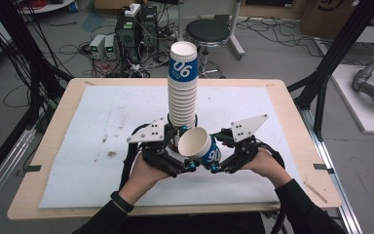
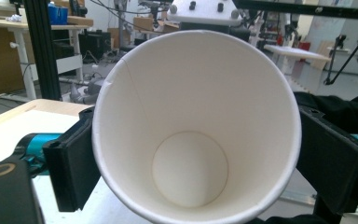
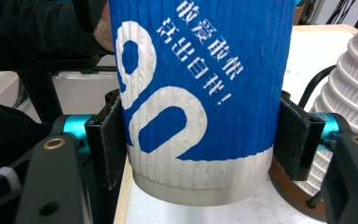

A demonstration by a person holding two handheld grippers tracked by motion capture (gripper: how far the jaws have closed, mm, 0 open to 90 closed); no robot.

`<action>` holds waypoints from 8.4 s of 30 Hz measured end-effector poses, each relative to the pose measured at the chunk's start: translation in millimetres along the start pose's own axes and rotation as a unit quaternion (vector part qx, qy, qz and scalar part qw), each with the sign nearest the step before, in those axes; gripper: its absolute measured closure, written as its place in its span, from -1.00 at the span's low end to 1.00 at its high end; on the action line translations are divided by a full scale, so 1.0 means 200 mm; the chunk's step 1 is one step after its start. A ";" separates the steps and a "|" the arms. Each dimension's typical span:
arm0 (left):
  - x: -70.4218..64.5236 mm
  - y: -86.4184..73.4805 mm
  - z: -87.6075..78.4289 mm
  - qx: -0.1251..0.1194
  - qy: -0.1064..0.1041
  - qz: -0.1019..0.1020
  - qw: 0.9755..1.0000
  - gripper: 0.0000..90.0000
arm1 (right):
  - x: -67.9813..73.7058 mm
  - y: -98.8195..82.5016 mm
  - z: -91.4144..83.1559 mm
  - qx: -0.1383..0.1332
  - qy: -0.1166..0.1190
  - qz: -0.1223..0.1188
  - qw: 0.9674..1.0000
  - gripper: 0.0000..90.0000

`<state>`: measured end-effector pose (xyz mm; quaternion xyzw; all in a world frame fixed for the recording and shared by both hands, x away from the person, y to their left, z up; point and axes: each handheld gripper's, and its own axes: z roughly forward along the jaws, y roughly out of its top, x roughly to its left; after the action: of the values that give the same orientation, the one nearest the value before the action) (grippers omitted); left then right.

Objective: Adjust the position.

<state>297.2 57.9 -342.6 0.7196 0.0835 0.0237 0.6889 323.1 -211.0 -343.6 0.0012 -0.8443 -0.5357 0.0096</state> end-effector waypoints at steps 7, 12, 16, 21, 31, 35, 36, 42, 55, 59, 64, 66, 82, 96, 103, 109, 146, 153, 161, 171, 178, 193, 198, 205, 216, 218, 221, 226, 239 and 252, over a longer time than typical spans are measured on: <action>0.01 -0.01 -0.02 -0.003 0.000 0.001 1.000 -0.56 | 0.00 0.00 0.02 -0.003 0.000 0.001 1.000 -0.34; 0.02 0.00 -0.02 0.009 -0.006 0.003 1.000 -0.53 | 0.01 -0.01 0.03 0.001 -0.006 0.001 1.000 -0.36; 0.03 0.01 -0.03 0.020 -0.009 0.000 1.000 -0.50 | 0.01 -0.01 0.03 0.011 -0.009 0.003 1.000 -0.46; 0.02 0.02 -0.02 0.057 -0.007 0.010 0.998 -0.48 | 0.02 0.00 0.03 0.020 -0.018 0.004 1.000 -0.51; 0.00 0.04 0.00 0.082 0.004 0.031 0.996 -0.50 | 0.02 -0.02 0.10 0.021 -0.001 0.010 1.000 -0.34; 0.00 0.04 0.00 0.047 0.005 0.019 0.999 -0.58 | 0.01 -0.03 0.10 -0.006 0.006 0.018 1.000 -0.34; 0.00 0.03 0.00 0.038 0.003 0.014 0.999 -0.59 | 0.01 -0.03 0.10 -0.011 0.007 0.018 1.000 -0.34; 0.00 0.03 0.00 -0.003 -0.009 -0.012 1.000 -0.63 | 0.02 -0.03 0.11 -0.040 0.006 0.021 0.999 -0.34; 0.01 0.02 0.00 -0.009 0.003 -0.007 1.000 -0.57 | 0.01 -0.04 0.12 -0.059 0.007 0.038 0.998 -0.34; 0.01 0.01 0.00 -0.009 0.002 -0.009 1.000 -0.54 | 0.01 -0.05 0.12 -0.060 0.007 0.040 0.997 -0.34; 0.01 0.01 0.00 -0.008 0.001 -0.006 1.000 -0.51 | 0.01 -0.05 0.13 -0.060 0.006 0.040 0.997 -0.34; 0.01 0.01 0.00 -0.005 0.000 -0.004 1.000 -0.51 | 0.01 -0.05 0.13 -0.061 0.006 0.043 0.997 -0.35; 0.01 0.00 0.01 0.001 0.000 0.005 1.000 -0.48 | 0.01 -0.05 0.12 -0.094 0.013 0.066 0.993 -0.53; 0.00 -0.02 0.02 -0.003 0.007 0.006 1.000 -0.57 | 0.01 -0.05 0.12 -0.095 0.019 0.076 0.992 -0.43; -0.01 0.00 0.00 -0.011 0.008 0.012 1.000 -0.75 | 0.01 -0.05 0.12 -0.093 0.014 0.070 0.993 -0.43; 0.00 0.01 -0.03 -0.014 0.015 0.016 1.000 -0.75 | 0.00 -0.05 0.09 -0.097 0.004 0.069 0.993 -0.43; 0.04 -0.12 0.01 0.024 0.021 0.007 0.999 -0.75 | -0.01 -0.02 -0.04 -0.145 -0.025 0.069 0.987 -0.43; 0.03 -0.15 0.05 0.032 0.019 0.003 0.999 -0.75 | 0.00 -0.02 -0.03 -0.147 -0.017 0.071 0.986 -0.43; 0.02 -0.16 0.07 0.034 0.022 0.001 0.999 -0.72 | 0.02 -0.01 0.02 -0.142 -0.006 0.068 0.987 -0.43; 0.02 -0.17 0.08 0.035 0.007 0.004 0.999 -0.52 | 0.02 -0.01 0.05 -0.137 -0.001 0.068 0.988 -0.43; 0.01 -0.17 0.08 0.034 0.007 0.004 0.999 -0.34 | 0.02 -0.02 0.05 -0.137 -0.001 0.068 0.988 -0.43; 0.01 -0.19 0.10 0.045 -0.001 0.004 0.999 -0.34 | 0.03 0.01 0.04 -0.158 0.003 0.078 0.984 -0.68; 0.01 -0.19 0.10 0.046 -0.004 0.003 0.999 -0.34 | 0.03 0.01 0.04 -0.166 0.001 0.079 0.983 -0.55; 0.00 -0.18 0.11 0.033 -0.007 -0.004 0.999 -0.51 | 0.04 0.00 0.04 -0.163 -0.004 0.067 0.984 -0.51; 0.00 -0.17 0.10 0.021 -0.006 -0.011 1.000 -0.54 | 0.05 0.00 0.07 -0.156 -0.008 0.063 0.986 -0.50; 0.00 -0.17 0.10 0.020 -0.004 -0.009 1.000 -0.50 | 0.05 0.00 0.07 -0.154 -0.008 0.063 0.986 -0.50; 0.00 -0.17 0.09 0.019 -0.002 -0.009 1.000 -0.43 | 0.05 0.00 0.07 -0.152 -0.006 0.061 0.986 -0.50; -0.01 -0.18 0.10 0.020 -0.003 -0.005 1.000 -0.42 | 0.05 0.00 0.07 -0.151 -0.004 0.063 0.987 -0.53; -0.01 -0.18 0.11 0.028 -0.007 -0.002 1.000 -0.42 | 0.05 0.01 0.07 -0.157 0.006 0.073 0.985 -0.58; 0.00 -0.17 0.08 0.026 0.011 0.001 1.000 -0.63 | 0.04 0.00 0.04 -0.165 -0.010 0.068 0.984 -0.55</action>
<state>296.4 43.3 -376.8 0.7373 0.0914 0.0302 0.6686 314.9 -204.1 -346.9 -0.0625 -0.7428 -0.6655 0.0377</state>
